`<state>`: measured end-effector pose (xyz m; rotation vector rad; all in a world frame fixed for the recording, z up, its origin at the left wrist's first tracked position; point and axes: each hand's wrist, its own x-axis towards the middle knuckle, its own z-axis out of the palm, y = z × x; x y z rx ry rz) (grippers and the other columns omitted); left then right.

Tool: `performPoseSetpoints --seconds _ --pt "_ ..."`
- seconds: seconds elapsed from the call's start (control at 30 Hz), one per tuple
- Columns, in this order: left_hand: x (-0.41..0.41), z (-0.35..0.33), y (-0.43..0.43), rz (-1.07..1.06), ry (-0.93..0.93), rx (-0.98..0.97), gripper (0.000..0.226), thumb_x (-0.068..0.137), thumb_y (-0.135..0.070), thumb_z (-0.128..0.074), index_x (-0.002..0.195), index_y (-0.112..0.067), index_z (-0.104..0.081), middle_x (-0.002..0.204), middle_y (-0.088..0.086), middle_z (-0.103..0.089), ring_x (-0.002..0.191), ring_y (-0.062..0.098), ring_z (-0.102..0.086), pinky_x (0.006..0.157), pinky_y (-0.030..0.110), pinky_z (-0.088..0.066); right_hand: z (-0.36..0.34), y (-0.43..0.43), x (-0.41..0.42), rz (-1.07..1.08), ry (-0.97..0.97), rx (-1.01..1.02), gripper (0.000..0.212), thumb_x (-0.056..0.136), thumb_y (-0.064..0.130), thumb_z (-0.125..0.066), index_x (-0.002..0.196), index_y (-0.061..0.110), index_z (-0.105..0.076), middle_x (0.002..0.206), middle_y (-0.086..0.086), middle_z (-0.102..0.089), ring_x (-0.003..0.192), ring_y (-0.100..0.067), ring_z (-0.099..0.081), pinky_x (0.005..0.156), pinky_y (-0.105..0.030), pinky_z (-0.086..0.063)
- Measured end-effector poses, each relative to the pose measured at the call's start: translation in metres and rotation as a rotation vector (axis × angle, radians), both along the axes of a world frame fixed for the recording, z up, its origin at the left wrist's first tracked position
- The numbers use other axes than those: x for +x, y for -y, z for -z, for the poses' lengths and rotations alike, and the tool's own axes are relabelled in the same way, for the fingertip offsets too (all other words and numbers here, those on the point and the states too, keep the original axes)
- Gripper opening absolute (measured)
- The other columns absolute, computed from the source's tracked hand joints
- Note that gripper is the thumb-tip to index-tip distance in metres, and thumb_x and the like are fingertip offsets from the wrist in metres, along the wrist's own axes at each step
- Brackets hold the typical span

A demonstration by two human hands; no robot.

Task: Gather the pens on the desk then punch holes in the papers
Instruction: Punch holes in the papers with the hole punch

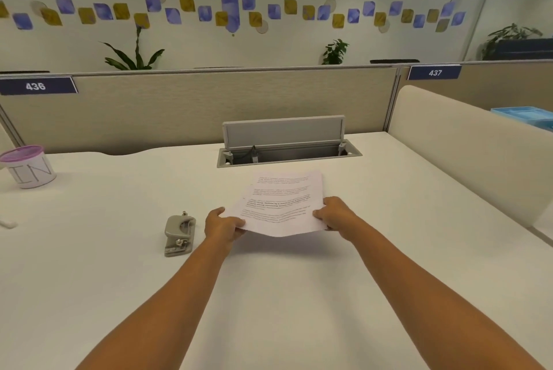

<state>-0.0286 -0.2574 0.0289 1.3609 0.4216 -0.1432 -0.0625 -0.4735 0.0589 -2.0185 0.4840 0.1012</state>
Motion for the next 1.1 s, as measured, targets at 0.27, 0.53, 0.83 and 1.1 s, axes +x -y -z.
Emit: performPoseSetpoints --seconds 0.27,0.53,0.83,1.1 --pt "0.003 0.003 0.024 0.330 -0.118 0.274 0.064 0.074 0.019 -0.061 0.132 0.001 -0.041 0.131 0.020 -0.052 0.091 0.030 -0.060 0.058 0.027 -0.058 0.018 0.032 0.008 0.153 0.046 -0.314 0.043 0.092 0.008 -0.049 0.134 0.007 -0.045 0.138 -0.014 -0.049 0.123 -0.032 -0.049 0.101 -0.034 -0.040" --pt "0.011 0.007 0.046 0.362 -0.086 0.359 0.022 0.078 0.007 -0.065 0.097 0.001 -0.057 0.112 0.012 -0.058 0.086 0.026 -0.055 0.052 0.025 -0.050 0.030 0.040 0.013 0.141 0.068 -0.374 0.041 0.095 0.018 -0.045 0.133 0.004 -0.043 0.137 -0.015 -0.049 0.125 -0.032 -0.047 0.100 -0.035 -0.039" --pt "0.025 0.013 0.049 0.398 -0.027 0.529 0.030 0.080 -0.010 -0.068 0.106 -0.001 -0.057 0.120 0.020 -0.060 0.051 0.015 -0.041 0.041 0.022 -0.034 0.038 0.045 0.025 0.096 0.028 -0.390 0.050 0.095 0.026 -0.045 0.139 0.007 -0.034 0.142 -0.014 -0.044 0.131 -0.030 -0.041 0.105 -0.037 -0.035" --pt "0.032 0.011 0.047 0.427 -0.020 0.608 0.032 0.083 -0.018 -0.065 0.113 -0.005 -0.061 0.079 0.008 -0.054 0.049 0.017 -0.044 0.041 0.022 -0.033 0.041 0.048 0.030 0.064 0.022 -0.400 0.055 0.094 0.029 -0.047 0.142 0.008 -0.030 0.144 -0.013 -0.041 0.133 -0.030 -0.039 0.107 -0.037 -0.034"
